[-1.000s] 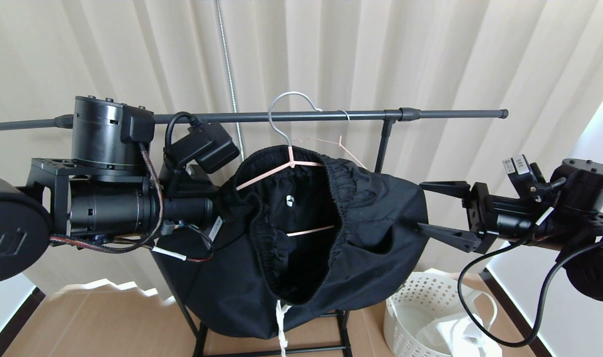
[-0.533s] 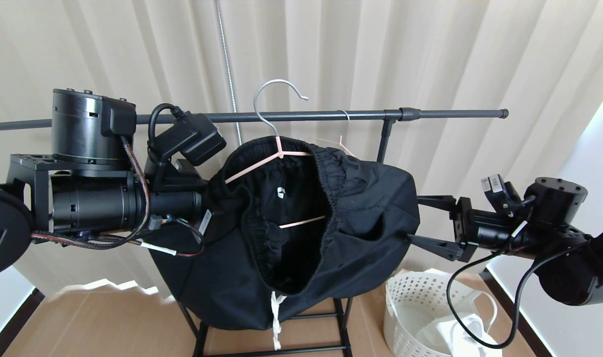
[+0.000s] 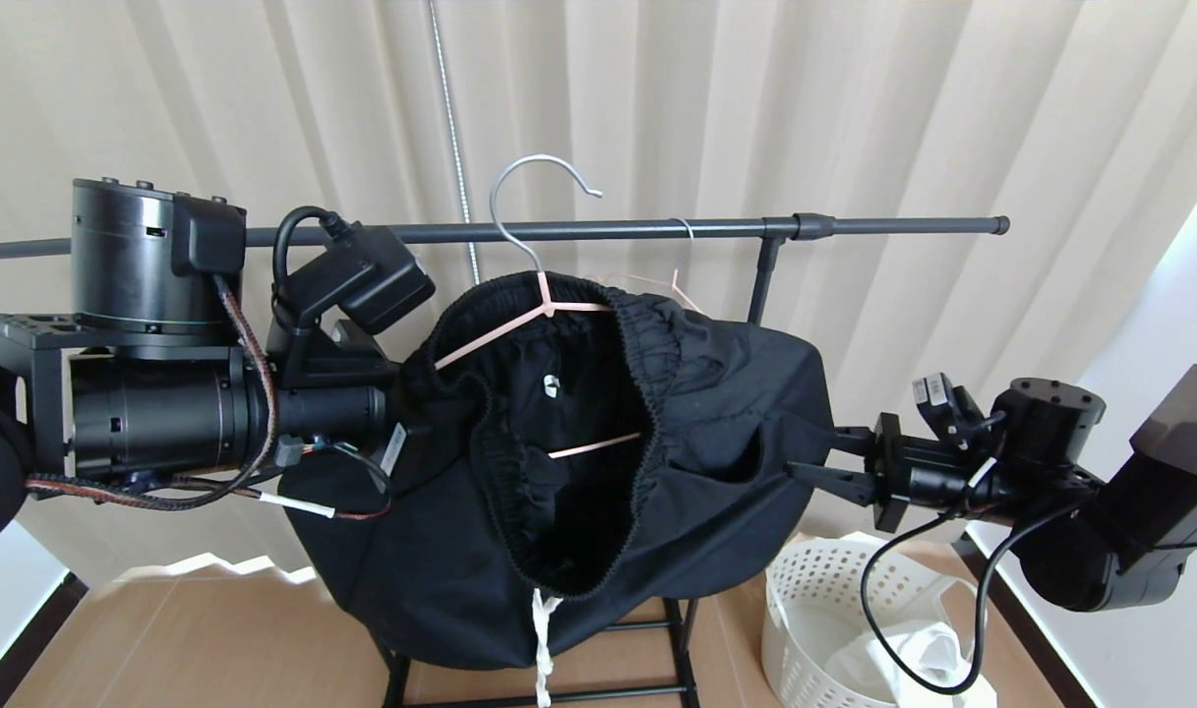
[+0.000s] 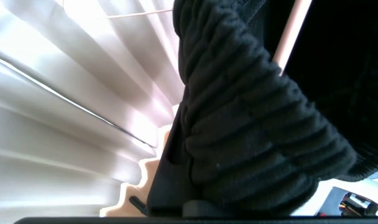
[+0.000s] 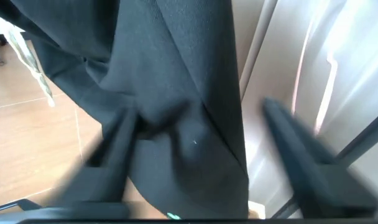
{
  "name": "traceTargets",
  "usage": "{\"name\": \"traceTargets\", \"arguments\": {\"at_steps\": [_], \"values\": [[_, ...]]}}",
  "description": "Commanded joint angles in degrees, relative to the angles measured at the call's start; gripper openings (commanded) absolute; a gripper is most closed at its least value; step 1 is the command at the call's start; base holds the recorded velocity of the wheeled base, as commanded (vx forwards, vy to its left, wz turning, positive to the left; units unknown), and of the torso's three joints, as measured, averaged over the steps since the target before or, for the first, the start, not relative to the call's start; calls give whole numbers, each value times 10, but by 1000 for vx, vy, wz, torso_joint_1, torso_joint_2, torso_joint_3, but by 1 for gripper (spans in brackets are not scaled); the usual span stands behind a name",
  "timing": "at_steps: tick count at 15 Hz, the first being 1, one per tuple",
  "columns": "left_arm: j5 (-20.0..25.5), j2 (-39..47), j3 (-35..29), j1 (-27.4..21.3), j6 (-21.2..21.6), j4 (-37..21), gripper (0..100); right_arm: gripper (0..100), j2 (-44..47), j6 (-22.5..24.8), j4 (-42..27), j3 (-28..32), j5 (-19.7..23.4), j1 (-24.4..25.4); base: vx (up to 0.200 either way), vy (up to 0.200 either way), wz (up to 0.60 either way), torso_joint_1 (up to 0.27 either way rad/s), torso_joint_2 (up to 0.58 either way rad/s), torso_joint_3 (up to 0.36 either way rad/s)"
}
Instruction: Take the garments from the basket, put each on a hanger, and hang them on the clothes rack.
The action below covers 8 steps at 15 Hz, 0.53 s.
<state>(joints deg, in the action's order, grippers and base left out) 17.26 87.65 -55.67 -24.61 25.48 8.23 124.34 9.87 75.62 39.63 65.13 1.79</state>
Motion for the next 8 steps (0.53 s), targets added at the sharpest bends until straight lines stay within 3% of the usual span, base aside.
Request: {"name": "traceTargets", "arguments": {"at_steps": [1, 6, 8], "values": [[1, -5, 2, -1, 0, -1, 0, 0, 5, -26, 3, 6, -1, -2, 0, 0, 0, 0, 0, 0], [1, -33, 36, 0, 0, -1, 0, 0, 8, -85, 3, 36, -21, -20, 0, 0, 0, 0, 0, 0], [1, -42, 44, 1, 0, -1, 0, 0, 9, -117, 4, 45, -51, -20, 0, 0, 0, 0, 0, 0]]}}
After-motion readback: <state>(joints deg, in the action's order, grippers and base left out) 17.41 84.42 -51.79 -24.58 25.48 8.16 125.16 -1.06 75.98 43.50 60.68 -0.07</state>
